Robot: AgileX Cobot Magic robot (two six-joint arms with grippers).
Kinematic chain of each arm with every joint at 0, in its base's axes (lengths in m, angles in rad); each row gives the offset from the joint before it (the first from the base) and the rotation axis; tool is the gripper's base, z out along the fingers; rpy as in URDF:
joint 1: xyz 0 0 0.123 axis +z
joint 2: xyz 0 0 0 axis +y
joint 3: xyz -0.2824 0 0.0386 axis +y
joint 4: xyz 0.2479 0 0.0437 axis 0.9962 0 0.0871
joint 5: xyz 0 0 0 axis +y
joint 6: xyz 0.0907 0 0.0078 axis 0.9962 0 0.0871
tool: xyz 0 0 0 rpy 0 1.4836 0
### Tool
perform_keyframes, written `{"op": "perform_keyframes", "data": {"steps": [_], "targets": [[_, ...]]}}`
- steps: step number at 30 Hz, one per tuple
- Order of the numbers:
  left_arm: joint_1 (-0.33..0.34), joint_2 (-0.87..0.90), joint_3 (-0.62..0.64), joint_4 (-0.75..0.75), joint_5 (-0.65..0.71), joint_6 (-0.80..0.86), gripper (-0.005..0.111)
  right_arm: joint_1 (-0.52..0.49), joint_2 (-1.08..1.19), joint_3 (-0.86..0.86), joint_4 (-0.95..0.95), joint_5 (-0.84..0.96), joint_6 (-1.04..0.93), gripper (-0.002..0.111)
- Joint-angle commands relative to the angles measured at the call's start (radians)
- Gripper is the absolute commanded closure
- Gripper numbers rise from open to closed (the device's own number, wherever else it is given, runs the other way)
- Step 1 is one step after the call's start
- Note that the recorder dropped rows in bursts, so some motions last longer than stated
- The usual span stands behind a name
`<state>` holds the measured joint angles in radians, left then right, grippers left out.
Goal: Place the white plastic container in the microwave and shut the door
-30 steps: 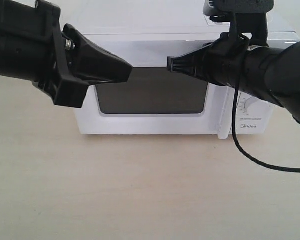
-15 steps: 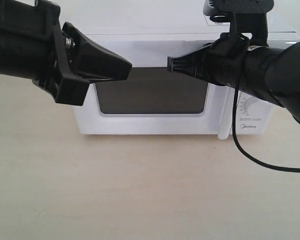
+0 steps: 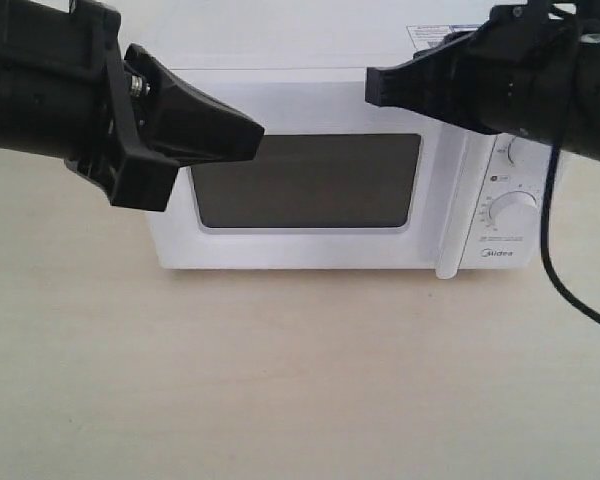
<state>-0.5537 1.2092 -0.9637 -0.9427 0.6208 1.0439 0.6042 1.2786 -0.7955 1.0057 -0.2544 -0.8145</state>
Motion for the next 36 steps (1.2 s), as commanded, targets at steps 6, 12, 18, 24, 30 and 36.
{"op": "perform_keyframes", "data": {"steps": [6,12,18,24,30,36], "targets": [[-0.006,-0.005,-0.009,-0.013,0.004,-0.012,0.102,-0.006,-0.239,0.160,0.002,0.108,-0.068,0.108],[-0.006,-0.005,-0.009,-0.019,0.000,-0.012,0.102,-0.006,-0.379,0.197,0.002,0.129,-0.066,0.108],[-0.006,-0.005,-0.009,-0.020,0.000,-0.005,0.102,-0.006,-0.504,0.197,0.004,0.175,-0.055,0.108],[-0.006,-0.005,-0.009,-0.020,0.000,-0.005,0.102,-0.006,-0.529,0.197,0.004,0.153,-0.055,0.108],[-0.006,-0.005,-0.009,-0.020,0.000,-0.005,0.102,-0.006,-0.529,0.197,0.004,0.153,-0.055,0.108],[0.000,-0.034,-0.009,0.030,-0.002,0.013,0.102,-0.006,-0.529,0.197,0.004,0.153,-0.055,0.108]]}}
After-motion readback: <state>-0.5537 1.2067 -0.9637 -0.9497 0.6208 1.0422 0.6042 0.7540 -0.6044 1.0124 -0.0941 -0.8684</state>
